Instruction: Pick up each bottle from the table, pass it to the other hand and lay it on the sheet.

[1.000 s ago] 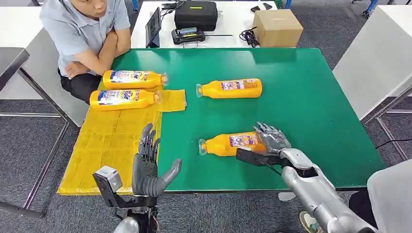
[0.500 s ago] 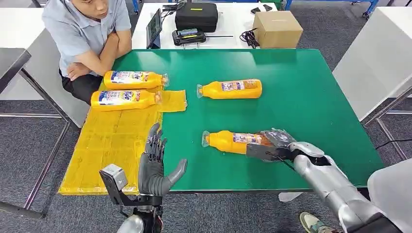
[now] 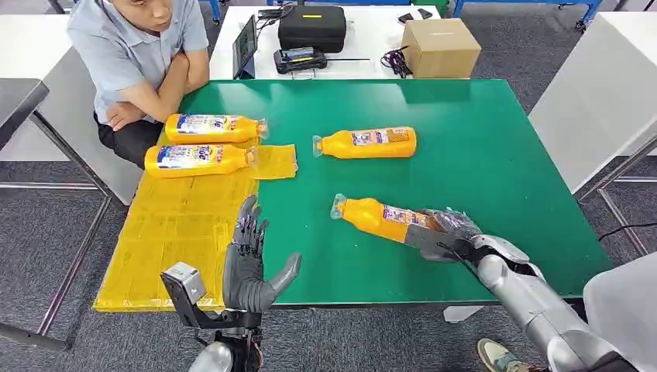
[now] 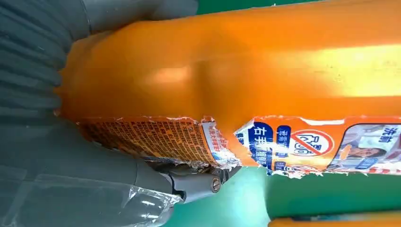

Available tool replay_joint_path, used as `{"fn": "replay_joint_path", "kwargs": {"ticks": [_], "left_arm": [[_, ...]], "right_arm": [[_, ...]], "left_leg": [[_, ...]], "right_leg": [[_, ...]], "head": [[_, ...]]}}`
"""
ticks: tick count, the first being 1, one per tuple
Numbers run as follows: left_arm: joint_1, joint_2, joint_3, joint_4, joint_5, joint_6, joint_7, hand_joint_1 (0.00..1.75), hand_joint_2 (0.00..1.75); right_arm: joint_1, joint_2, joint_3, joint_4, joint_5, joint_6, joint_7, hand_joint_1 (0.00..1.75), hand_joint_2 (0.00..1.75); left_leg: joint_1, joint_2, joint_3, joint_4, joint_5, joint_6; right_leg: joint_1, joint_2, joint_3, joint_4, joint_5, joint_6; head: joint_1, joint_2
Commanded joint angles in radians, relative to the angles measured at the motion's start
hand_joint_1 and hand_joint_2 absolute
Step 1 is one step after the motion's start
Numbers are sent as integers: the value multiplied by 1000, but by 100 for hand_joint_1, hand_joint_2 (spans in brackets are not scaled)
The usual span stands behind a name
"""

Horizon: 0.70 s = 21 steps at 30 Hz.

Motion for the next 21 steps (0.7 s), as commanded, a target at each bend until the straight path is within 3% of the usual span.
{"fn": "replay_joint_path", "kwargs": {"ticks": [1, 5, 9, 11, 21], "left_arm": [[-43, 6, 57, 74, 98, 53, -51, 0, 175], [33, -32, 124, 15, 191, 105, -74, 0, 175], [60, 12, 126, 72, 366, 58, 48, 0, 175], [45, 17, 120, 152, 423, 0, 49, 0, 175], [-40, -9, 97, 314, 449, -34, 57, 0, 175]], "right_arm": [[169, 147, -221, -110, -178, 20, -101, 175, 175], [218, 209, -312, -293, -206, -3, -109, 175, 175], [265, 267, -355, -447, -248, 13, -128, 175, 175], [287, 287, -336, -491, -267, 38, -134, 175, 175], [296, 311, -257, -482, -311, 88, -152, 175, 175]], "left_leg": [[3, 1, 2, -2, 0, -2], [3, 4, 0, -1, -1, -3], [2, 4, -2, -1, -1, -2], [3, 4, -3, -1, -1, -3], [1, -1, -9, -1, 1, -2]], "right_leg": [[3, 0, 2, -3, 1, -3], [3, 3, -1, -1, 0, -3], [2, 3, -2, 1, 0, -2], [3, 4, -3, 1, 0, -3], [1, -1, -8, 0, 0, -2]], "head": [[0, 0], [0, 0], [0, 0], [-1, 0], [0, 0]]}}
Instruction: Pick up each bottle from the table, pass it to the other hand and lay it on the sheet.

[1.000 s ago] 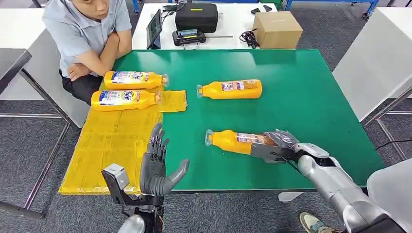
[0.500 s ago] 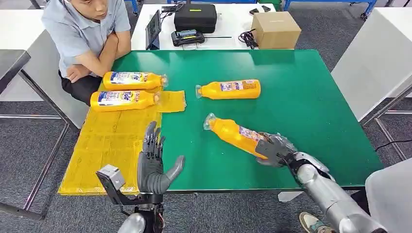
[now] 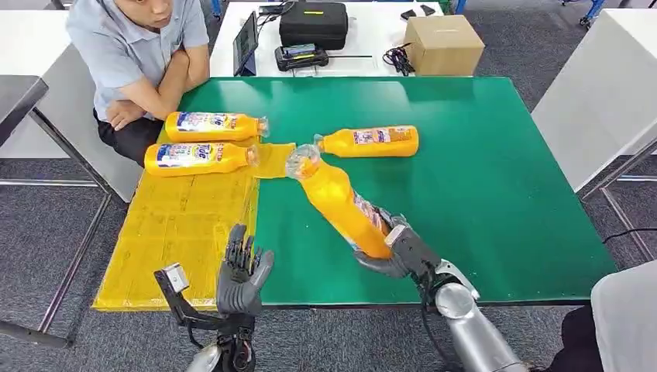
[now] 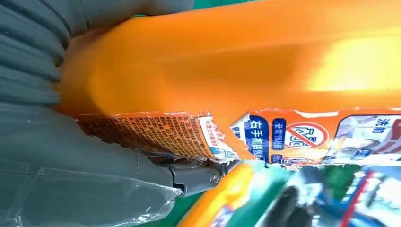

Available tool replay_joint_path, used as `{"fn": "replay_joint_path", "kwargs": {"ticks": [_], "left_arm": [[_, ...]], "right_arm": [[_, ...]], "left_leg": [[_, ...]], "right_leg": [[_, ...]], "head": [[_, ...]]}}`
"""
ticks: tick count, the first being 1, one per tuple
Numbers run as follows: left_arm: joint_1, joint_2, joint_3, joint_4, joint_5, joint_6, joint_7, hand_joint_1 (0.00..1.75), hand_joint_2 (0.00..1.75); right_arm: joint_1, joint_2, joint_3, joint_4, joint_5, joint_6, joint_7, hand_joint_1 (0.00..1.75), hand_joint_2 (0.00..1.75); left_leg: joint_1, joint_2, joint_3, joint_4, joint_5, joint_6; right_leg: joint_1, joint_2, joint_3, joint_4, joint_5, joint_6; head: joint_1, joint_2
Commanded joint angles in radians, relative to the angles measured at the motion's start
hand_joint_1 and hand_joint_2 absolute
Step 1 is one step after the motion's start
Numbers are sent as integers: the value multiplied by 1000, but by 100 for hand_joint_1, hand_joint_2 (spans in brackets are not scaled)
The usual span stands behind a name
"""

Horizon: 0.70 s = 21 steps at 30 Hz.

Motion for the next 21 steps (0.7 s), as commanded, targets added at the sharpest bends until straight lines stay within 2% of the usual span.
{"fn": "replay_joint_path", "kwargs": {"ticks": [1, 3, 4, 8, 11, 17, 21], "left_arm": [[-73, 5, -14, 197, 7, -25, 12, 0, 175], [-98, -3, -44, 209, -35, -52, -7, 0, 175], [-130, 14, -70, 229, -55, -60, 6, 0, 175], [-164, 10, -79, 242, -63, -108, 13, 0, 175], [-174, 9, -95, 228, -78, -127, 6, 0, 175], [-174, 8, -97, 225, -80, -125, 5, 0, 175], [-155, 24, -132, 150, -113, -165, -14, 0, 175]], "right_arm": [[-11, 41, 46, -4, -24, 41, 0, 175, 175], [-25, 42, 80, 43, -18, 42, 2, 175, 175], [-36, 48, 90, 64, -18, 40, 2, 175, 175], [-76, 45, 154, 125, -12, 55, 6, 175, 175], [-94, 49, 194, 186, -14, 72, 22, 175, 175], [-94, 49, 198, 190, -13, 72, 20, 175, 175], [-100, 44, 213, 227, -20, 67, 18, 175, 175]], "left_leg": [[1, 2, 2, -1, 0, -2], [3, 2, 4, 0, -1, -4], [3, 2, 4, 0, -1, -4], [1, 1, 1, -1, 0, -2], [1, 4, 2, 0, 0, -2], [2, 4, 2, 0, -1, -2], [1, 2, 0, 0, 0, -1]], "right_leg": [[1, 1, 2, -1, 0, -3], [3, 1, 4, -1, 0, -5], [3, 1, 4, -2, 0, -4], [1, 0, 1, -1, 0, -2], [2, 3, 1, -1, 1, -2], [2, 3, 2, -1, 1, -3], [1, 1, 1, -1, 0, -2]], "head": [[0, 0], [0, 0], [0, 0], [0, 0], [0, 0], [0, 0], [0, 0]]}}
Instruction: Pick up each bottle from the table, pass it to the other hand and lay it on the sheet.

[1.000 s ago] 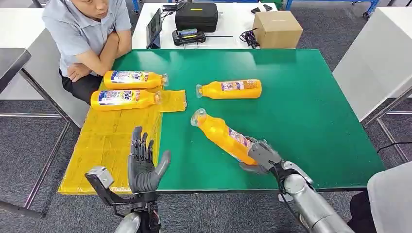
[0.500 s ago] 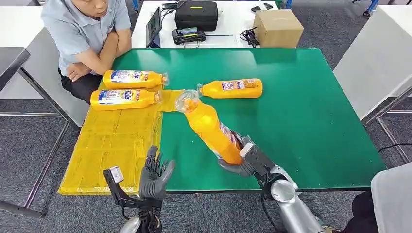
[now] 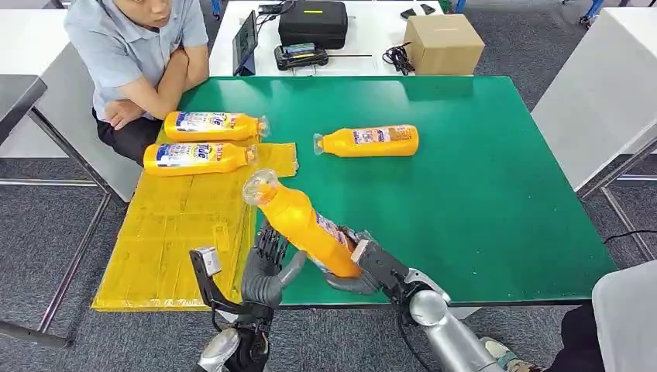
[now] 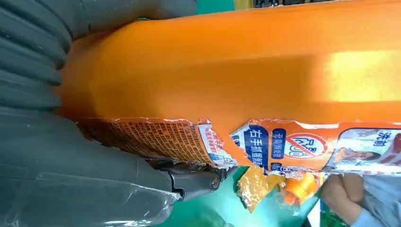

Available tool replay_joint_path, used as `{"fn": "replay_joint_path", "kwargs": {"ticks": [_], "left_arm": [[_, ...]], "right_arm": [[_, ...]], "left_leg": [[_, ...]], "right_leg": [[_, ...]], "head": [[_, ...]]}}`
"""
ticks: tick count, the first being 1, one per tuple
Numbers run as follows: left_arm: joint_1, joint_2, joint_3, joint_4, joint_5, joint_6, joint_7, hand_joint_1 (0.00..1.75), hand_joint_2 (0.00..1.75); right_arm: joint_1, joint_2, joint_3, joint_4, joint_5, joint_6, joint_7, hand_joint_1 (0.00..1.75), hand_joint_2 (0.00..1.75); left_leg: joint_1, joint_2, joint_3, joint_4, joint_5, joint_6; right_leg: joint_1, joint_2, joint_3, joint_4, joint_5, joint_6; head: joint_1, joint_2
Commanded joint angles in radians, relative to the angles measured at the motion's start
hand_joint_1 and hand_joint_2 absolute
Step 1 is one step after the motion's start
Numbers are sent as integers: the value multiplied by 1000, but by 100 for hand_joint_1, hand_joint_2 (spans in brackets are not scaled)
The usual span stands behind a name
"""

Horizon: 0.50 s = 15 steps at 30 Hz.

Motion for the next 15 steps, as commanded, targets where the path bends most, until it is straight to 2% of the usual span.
{"fn": "replay_joint_path", "kwargs": {"ticks": [1, 7, 15], "left_arm": [[-27, 33, -63, -16, -35, -44, -19, 0, 175], [-6, 44, -80, -73, -55, -63, -19, 0, 175], [-23, 35, -73, -53, -55, -68, -14, 0, 175]], "right_arm": [[-69, -4, 80, 152, -7, -3, -1, 175, 175], [-81, -7, 83, 148, -6, -11, -5, 175, 175], [-108, 15, 117, 183, 17, -22, 2, 175, 175]], "left_leg": [[1, 2, 2, 0, 0, -1], [0, 2, 1, 0, -1, -2], [1, 3, 2, 0, -1, -2]], "right_leg": [[1, 1, 1, -1, 0, -2], [1, 2, 1, 0, 0, -2], [1, 3, 1, -1, 0, -2]], "head": [[0, 0], [0, 0], [0, 0]]}}
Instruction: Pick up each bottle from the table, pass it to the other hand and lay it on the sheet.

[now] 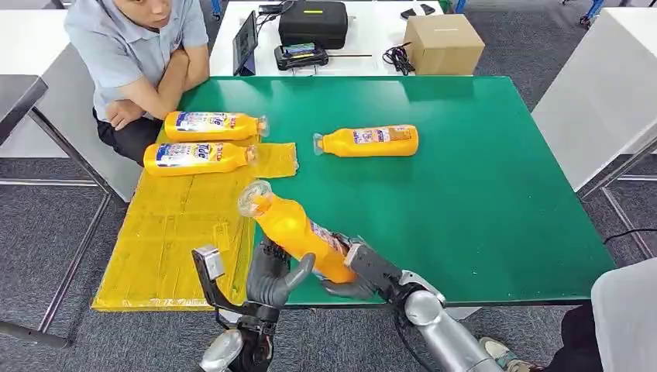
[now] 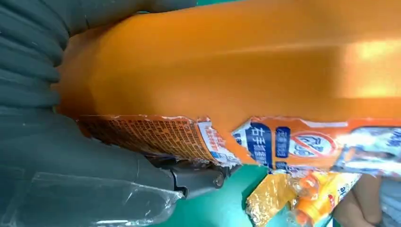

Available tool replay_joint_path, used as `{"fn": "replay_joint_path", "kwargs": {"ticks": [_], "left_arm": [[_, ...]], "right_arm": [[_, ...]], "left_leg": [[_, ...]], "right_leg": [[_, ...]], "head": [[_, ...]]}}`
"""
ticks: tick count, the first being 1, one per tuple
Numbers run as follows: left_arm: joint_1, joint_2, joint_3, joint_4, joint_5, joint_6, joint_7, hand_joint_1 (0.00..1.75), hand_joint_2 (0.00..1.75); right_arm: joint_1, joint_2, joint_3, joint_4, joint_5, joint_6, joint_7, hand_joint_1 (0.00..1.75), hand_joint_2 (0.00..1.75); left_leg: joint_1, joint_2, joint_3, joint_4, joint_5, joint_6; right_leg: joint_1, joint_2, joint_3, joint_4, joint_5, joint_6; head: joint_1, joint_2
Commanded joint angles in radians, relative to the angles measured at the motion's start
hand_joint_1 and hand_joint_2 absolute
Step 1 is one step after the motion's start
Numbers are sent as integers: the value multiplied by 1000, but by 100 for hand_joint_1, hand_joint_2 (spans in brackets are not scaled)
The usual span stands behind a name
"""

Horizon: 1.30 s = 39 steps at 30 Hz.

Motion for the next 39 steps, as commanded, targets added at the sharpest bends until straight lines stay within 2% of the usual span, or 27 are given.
{"fn": "replay_joint_path", "kwargs": {"ticks": [1, 8, 9, 10, 11, 12, 13, 14, 30, 31, 32, 35, 36, 37, 39], "left_arm": [[-29, 33, -32, 9, -2, -9, 6, 0, 175], [-57, 23, -37, 46, 2, -22, 21, 0, 175], [-66, 20, -40, 62, -2, -17, 25, 10, 175], [-72, 16, -38, 75, 1, -16, 28, 47, 175], [-81, 10, -33, 95, 4, -7, 33, 138, 175], [-92, 6, -34, 114, 0, 2, 33, 154, 175], [-94, 3, -31, 119, 3, 2, 34, 159, 175], [-98, 2, -31, 124, 3, -1, 33, 175, 175], [-96, 4, -23, 96, -31, 11, -13, 175, 175], [-92, 4, -20, 90, -34, 13, -17, 175, 175], [-89, 7, -22, 79, -44, 15, -29, 175, 175], [-77, 17, -16, 34, -97, 55, -60, 175, 175], [-80, 23, -20, 31, -142, 94, -82, 175, 175], [-79, 29, -20, 14, -210, 148, -105, 175, 175], [-74, 30, -11, 0, -219, 148, -100, 175, 175]], "right_arm": [[-72, 15, 65, 107, 9, -11, 8, 175, 175], [-98, 26, 110, 137, 40, -11, 7, 175, 175], [-102, 33, 120, 141, 53, -18, 9, 175, 175], [-107, 39, 127, 146, 58, -24, 10, 175, 175], [-115, 45, 139, 149, 73, -32, 12, 175, 175], [-120, 52, 149, 152, 86, -46, 18, 175, 175], [-122, 56, 151, 153, 87, -47, 18, 175, 175], [-125, 58, 155, 156, 88, -50, 21, 175, 175], [-112, 54, 118, 190, 58, -73, 26, 175, 175], [-108, 56, 107, 192, 51, -74, 23, 98, 175], [-102, 58, 95, 192, 36, -70, 19, 0, 175], [-85, 58, 62, 192, 22, -80, 21, 0, 175], [-79, 56, 53, 194, 25, -97, 23, 0, 0], [-66, 58, 31, 194, 38, -133, 26, 0, 0], [-58, 57, 22, 194, 44, -139, 24, 0, 0]], "left_leg": [[1, 2, 2, 0, -1, -2], [0, 2, 1, 0, 0, -1], [1, 2, 2, 0, -1, -2], [1, 2, 1, 0, 0, -2], [1, 2, 2, 0, -1, -2], [1, 3, 2, 0, -1, -2], [1, 2, 2, 0, 0, -2], [2, 3, 2, 0, -1, -2], [0, 0, 1, 0, 0, -1], [2, 1, 1, 1, 0, -2], [0, 1, 1, 0, 0, -1], [1, 0, 1, 0, 0, -1], [1, 0, 2, 1, -1, -2], [1, 0, 1, 0, 0, -1], [2, -1, 2, 0, 0, -2]], "right_leg": [[1, 2, 1, 0, 0, -2], [0, 1, 1, 0, 0, -1], [1, 2, 1, 0, 0, -2], [1, 1, 1, 0, 0, -2], [2, 2, 2, 0, 0, -3], [1, 2, 1, 0, 0, -2], [1, 2, 1, 0, 0, -2], [2, 2, 1, 0, 0, -3], [0, 0, 0, 0, 0, -1], [2, 0, 1, 0, 0, -2], [0, 0, 0, 0, 0, -2], [1, 0, 1, 0, 0, -2], [2, 0, 1, 0, -1, -3], [1, -1, 1, 0, -1, -2], [2, -1, 2, -1, -1, -2]], "head": [[0, 0], [0, 0], [0, 0], [0, 0], [0, 0], [0, 0], [0, 0], [0, 0], [0, 0], [0, 0], [0, 0], [0, 0], [0, 0], [0, 0], [0, 0]]}}
